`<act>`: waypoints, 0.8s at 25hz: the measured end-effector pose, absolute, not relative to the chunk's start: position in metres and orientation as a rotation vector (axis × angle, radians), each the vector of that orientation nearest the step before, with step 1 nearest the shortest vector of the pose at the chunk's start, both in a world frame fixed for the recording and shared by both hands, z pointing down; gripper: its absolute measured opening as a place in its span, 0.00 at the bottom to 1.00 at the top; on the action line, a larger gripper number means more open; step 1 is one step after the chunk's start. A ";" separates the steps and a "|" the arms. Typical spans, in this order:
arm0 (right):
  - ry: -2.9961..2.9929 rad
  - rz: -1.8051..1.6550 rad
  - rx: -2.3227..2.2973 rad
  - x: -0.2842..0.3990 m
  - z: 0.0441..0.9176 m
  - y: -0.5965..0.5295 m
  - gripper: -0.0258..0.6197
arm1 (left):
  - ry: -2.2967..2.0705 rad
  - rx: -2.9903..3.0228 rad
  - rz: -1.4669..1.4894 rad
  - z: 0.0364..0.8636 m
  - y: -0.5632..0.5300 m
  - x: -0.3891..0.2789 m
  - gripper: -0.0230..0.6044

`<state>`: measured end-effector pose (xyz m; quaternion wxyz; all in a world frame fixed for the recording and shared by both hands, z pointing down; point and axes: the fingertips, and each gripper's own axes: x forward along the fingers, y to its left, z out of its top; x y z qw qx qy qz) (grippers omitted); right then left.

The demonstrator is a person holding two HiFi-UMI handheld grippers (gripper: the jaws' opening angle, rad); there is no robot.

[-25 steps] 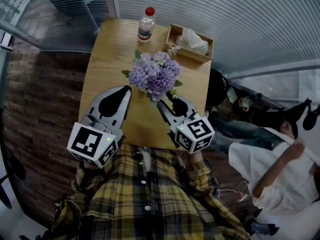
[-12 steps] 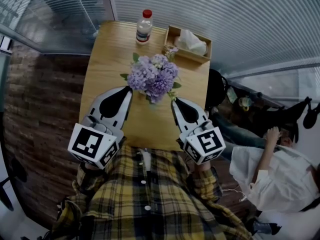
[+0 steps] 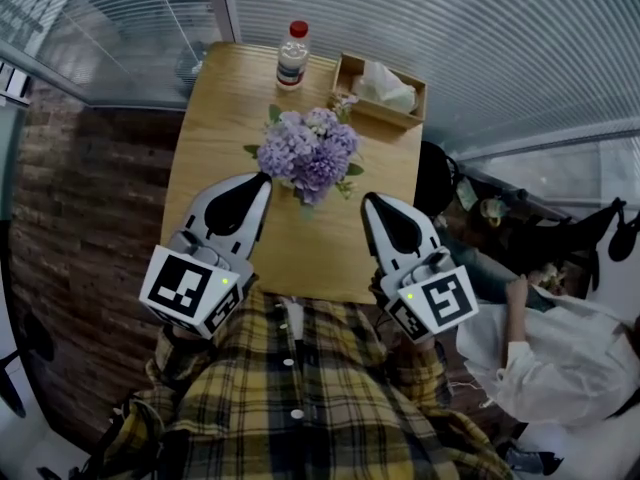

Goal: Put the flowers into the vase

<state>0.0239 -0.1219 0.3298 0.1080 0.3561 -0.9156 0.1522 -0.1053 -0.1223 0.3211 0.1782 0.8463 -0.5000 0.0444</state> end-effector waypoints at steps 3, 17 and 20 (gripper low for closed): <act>-2.711 0.439 1.046 0.023 0.326 -0.125 0.06 | -1.414 2.405 0.114 0.316 -0.122 -0.101 0.05; -2.751 0.382 1.031 0.018 0.305 -0.127 0.06 | -1.416 2.414 0.105 0.311 -0.119 -0.095 0.05; -2.756 0.381 1.031 0.019 0.300 -0.127 0.06 | -1.413 2.413 0.100 0.310 -0.118 -0.095 0.05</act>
